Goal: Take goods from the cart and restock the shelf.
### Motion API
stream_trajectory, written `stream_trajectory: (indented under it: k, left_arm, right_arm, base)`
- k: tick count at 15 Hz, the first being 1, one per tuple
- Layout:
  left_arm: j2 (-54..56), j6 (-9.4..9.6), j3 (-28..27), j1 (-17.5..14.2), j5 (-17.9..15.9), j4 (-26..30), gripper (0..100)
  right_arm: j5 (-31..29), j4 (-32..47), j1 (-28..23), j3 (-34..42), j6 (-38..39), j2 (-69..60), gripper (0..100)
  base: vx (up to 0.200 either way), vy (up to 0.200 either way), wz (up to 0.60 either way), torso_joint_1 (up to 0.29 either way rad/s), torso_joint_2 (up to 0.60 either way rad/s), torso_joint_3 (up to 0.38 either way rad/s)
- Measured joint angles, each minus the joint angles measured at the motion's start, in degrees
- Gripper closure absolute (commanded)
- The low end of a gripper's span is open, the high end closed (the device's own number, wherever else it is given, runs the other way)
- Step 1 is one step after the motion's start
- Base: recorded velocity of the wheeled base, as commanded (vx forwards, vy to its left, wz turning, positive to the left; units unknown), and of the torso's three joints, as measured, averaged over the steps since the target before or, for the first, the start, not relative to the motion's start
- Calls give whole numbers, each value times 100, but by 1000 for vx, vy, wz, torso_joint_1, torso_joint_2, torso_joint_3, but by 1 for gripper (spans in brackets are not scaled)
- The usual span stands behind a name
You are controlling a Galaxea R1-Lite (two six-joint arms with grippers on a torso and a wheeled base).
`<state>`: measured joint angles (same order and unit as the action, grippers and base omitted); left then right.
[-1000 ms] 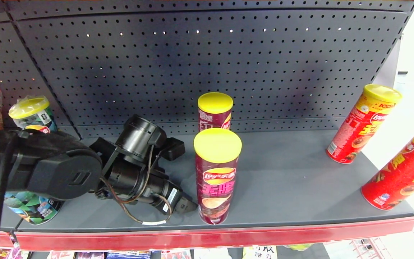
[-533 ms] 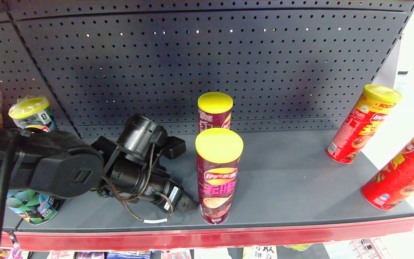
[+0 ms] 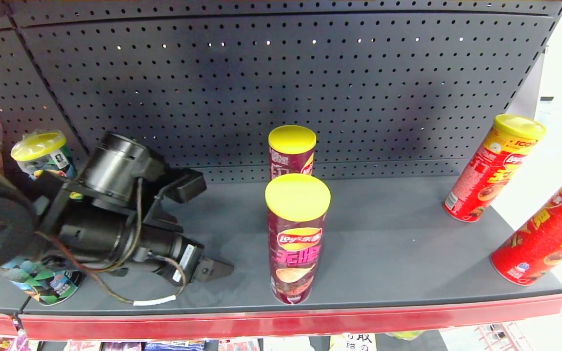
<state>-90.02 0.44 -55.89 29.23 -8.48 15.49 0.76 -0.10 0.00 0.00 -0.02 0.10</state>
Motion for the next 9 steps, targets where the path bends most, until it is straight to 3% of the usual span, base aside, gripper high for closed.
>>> stream_trajectory:
  k: [5, 7, 9]
  left_arm:
    - [2715, 21, 924, -190, 233, 355, 0]
    - [4190, 46, 1565, -316, 549, 471, 0]
    - [5931, 62, 2144, -479, 1150, 1036, 0]
  right_arm:
    - [4, -1, 0, 0, -5, 0, 0]
    - [11, -4, 0, 0, -5, 0, 0]
    - [11, -4, 0, 0, -2, 0, 0]
  base:
    - [0, 0, 0, 0, 0, 0]
    - [0, 0, 0, 0, 0, 0]
    - [0, 0, 0, 0, 0, 0]
